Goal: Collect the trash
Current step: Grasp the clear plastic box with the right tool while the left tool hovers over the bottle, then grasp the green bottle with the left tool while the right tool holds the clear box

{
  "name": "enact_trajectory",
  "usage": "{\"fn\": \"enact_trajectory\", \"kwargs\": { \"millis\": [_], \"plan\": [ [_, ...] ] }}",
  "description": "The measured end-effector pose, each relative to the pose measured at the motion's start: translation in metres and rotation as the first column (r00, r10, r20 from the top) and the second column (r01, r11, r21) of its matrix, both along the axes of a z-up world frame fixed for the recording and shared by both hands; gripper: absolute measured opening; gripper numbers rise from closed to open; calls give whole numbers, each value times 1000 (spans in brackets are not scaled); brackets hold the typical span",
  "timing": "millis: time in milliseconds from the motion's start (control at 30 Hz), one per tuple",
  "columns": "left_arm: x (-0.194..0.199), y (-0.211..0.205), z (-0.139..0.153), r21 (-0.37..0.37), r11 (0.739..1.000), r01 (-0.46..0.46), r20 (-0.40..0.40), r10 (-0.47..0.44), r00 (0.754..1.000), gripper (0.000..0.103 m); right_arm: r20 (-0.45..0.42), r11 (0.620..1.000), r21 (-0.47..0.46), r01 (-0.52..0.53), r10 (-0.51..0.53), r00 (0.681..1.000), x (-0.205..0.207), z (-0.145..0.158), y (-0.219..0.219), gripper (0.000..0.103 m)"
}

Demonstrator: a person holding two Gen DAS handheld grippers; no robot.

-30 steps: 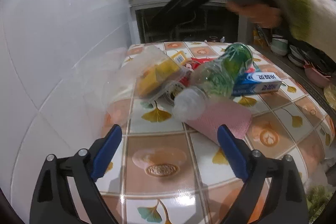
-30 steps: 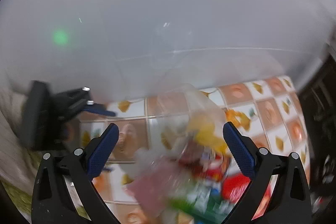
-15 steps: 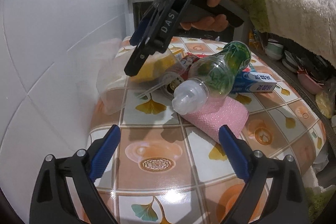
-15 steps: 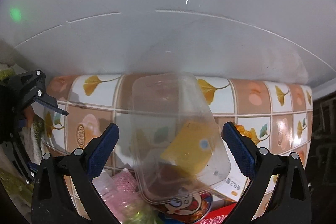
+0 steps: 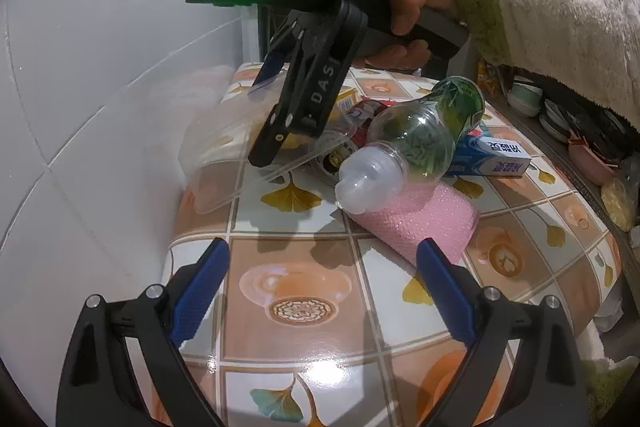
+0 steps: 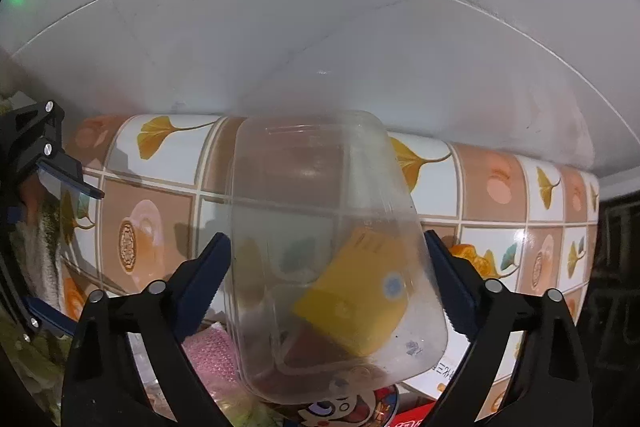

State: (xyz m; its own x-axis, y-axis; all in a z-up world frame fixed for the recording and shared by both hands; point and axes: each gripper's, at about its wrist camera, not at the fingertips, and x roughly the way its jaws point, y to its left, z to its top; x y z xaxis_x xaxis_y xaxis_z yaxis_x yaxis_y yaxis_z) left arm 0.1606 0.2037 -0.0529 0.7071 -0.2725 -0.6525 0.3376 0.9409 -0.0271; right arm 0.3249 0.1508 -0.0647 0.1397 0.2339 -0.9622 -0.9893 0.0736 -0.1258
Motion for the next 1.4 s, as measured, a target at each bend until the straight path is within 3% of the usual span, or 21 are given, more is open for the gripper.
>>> {"fn": "enact_trajectory", "kwargs": {
  "millis": [400, 600, 833, 1000, 1100, 1300, 1400],
  "plan": [
    [-2, -1, 1, -9, 1000, -3, 1, 3, 1000, 92, 50, 998, 66, 15, -19, 999, -7, 17, -14, 84],
    [-5, -4, 5, -19, 1000, 0, 6, 1, 1000, 92, 85, 986, 152, 65, -79, 993, -9, 47, -35, 83],
    [-7, -12, 10, -37, 999, 9, 21, -8, 1000, 92, 98, 948, 272, 168, -201, 975, -10, 92, -91, 83],
    [-9, -14, 16, -73, 997, 18, 31, -16, 999, 92, 77, 882, 377, 284, -336, 939, -26, 117, -159, 82],
    [-9, -16, 18, -90, 996, 27, 38, -24, 999, 92, 45, 816, 443, 372, -435, 899, -46, 125, -211, 82],
    [-5, -17, 26, -147, 988, 48, 46, -42, 998, 92, -69, 638, 534, 555, -622, 780, -106, 115, -310, 82],
    [3, -21, 39, -189, 979, 78, 71, -66, 995, 92, -133, 567, 541, 621, -671, 729, -136, 99, -335, 81]
  ]
}}
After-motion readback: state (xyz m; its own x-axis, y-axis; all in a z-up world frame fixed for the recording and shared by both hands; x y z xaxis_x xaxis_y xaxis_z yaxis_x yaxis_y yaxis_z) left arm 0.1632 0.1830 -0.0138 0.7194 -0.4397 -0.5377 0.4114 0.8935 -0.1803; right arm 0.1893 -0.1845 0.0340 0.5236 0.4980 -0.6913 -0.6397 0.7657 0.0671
